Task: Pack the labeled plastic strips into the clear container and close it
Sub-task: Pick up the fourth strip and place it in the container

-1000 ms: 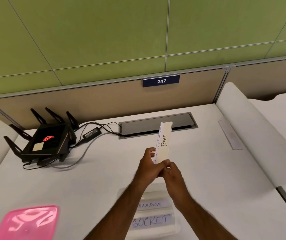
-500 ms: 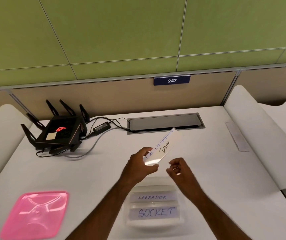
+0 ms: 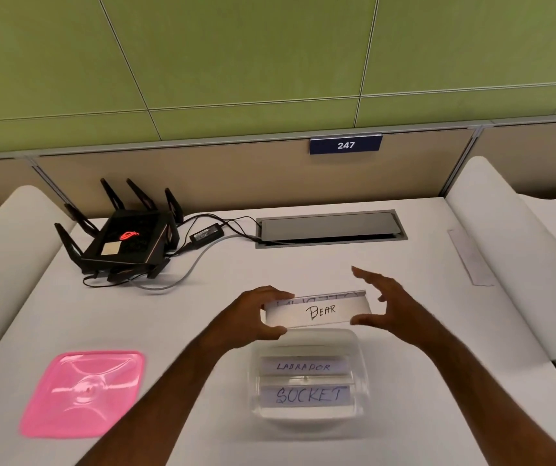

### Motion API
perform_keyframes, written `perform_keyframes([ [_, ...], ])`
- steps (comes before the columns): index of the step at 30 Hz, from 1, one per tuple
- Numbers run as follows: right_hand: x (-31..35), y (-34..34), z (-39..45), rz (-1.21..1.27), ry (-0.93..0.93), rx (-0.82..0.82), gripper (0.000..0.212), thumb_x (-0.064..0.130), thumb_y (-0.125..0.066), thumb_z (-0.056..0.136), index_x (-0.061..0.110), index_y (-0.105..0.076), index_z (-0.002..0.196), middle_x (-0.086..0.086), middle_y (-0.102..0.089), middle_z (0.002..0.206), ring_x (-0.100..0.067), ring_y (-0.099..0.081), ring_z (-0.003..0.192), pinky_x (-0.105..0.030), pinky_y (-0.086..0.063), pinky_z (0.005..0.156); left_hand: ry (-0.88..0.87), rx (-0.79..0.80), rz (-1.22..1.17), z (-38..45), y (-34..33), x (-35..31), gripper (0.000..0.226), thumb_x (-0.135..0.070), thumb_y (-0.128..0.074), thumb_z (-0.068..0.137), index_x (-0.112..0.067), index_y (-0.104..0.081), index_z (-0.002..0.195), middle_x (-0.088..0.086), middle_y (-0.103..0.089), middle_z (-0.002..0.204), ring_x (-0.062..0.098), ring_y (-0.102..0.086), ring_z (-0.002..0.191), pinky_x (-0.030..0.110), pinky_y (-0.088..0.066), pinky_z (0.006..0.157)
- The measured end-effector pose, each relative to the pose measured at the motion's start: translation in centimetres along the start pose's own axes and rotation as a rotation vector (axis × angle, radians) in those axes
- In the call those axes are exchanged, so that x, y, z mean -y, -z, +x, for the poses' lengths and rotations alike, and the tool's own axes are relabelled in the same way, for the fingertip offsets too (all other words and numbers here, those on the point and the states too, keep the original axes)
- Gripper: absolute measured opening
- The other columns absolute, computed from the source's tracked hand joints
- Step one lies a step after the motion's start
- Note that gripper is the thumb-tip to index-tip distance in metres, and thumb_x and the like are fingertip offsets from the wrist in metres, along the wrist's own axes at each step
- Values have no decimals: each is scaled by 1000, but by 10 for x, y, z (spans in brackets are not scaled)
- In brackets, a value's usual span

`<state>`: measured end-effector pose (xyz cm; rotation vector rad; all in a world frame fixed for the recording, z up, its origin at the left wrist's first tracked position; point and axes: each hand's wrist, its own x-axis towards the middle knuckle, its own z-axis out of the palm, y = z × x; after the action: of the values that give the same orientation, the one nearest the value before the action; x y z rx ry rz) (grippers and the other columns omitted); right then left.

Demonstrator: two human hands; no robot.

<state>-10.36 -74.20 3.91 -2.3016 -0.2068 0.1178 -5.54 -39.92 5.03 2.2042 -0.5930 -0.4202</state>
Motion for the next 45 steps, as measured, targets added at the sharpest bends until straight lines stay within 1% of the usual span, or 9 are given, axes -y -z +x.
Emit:
perform_keyframes([
  [3, 4, -4, 0, 32, 10, 93, 86, 58, -86, 68, 57, -40, 140, 35, -47, 141, 4, -49, 125, -12, -48, 85, 8, 22, -26, -2, 3, 3, 65, -30, -87, 73, -37, -62, 132, -29, -60, 123, -7, -55, 106, 12, -51, 79],
  [6, 4, -11, -2, 63, 16, 83, 72, 47, -90, 70, 53, -52, 130, 31, -56, 130, 1, -57, 113, -20, -55, 83, 12, 41, -57, -1, 6, 6, 65, -27, -88, 72, -37, -63, 131, -27, -61, 123, -3, -56, 106, 12, -51, 81],
  [10, 2, -17, -3, 91, 9, 62, 68, 45, -90, 70, 46, -58, 130, 24, -61, 127, 2, -59, 108, -25, -57, 82, 23, 56, -46, -1, 9, 9, 65, -29, -88, 73, -39, -62, 132, -29, -59, 124, -7, -54, 108, 12, -51, 81],
  [24, 0, -21, -4, 87, -28, 59, 69, 41, -90, 71, 43, -57, 131, 15, -62, 132, 6, -57, 110, -24, -57, 82, 2, 59, -23, 0, 7, 12, 64, -29, -87, 74, -40, -62, 131, -36, -57, 121, -8, -53, 108, 12, -52, 79],
  [32, -1, -21, -15, 126, -56, 207, 73, 39, -89, 75, 39, -55, 140, 16, -64, 131, -9, -62, 114, -28, -60, 80, 25, 88, 50, -16, -3, 16, 66, -34, -85, 73, -47, -56, 130, -33, -57, 125, -4, -53, 109, 11, -50, 79],
  [36, -3, -28, -23, 85, -94, 228, 62, 36, -90, 73, 41, -58, 127, 23, -68, 121, -4, -61, 111, -18, -53, 79, 61, 103, 189, -27, -13, 18, 68, -49, -78, 72, -55, -46, 132, -38, -53, 124, 9, -46, 112, 25, -47, 85],
  [40, -2, -40, -30, 18, -137, 306, 53, 35, -92, 71, 41, -56, 110, 23, -68, 113, 0, -61, 104, -6, -46, 76, 109, 148, 284, -41, -26, 23, 69, -53, -74, 75, -56, -40, 135, -36, -52, 117, 12, -35, 113, 29, -44, 82],
  [43, -2, -49, -34, -25, -122, 322, 53, 34, -92, 70, 37, -56, 109, 20, -67, 115, -7, -60, 107, -16, -47, 87, 126, 140, 351, -51, -39, 26, 71, -53, -74, 75, -46, -44, 139, -30, -46, 105, 15, -35, 114, 30, -46, 85],
  [45, -3, -56, -37, -112, -109, 317, 54, 38, -91, 70, 35, -56, 111, 22, -64, 115, -12, -53, 106, -24, -37, 95, 146, 125, 374, -57, -48, 28, 72, -53, -75, 74, -43, -47, 139, -30, -39, 94, 17, -35, 116, 32, -49, 86],
])
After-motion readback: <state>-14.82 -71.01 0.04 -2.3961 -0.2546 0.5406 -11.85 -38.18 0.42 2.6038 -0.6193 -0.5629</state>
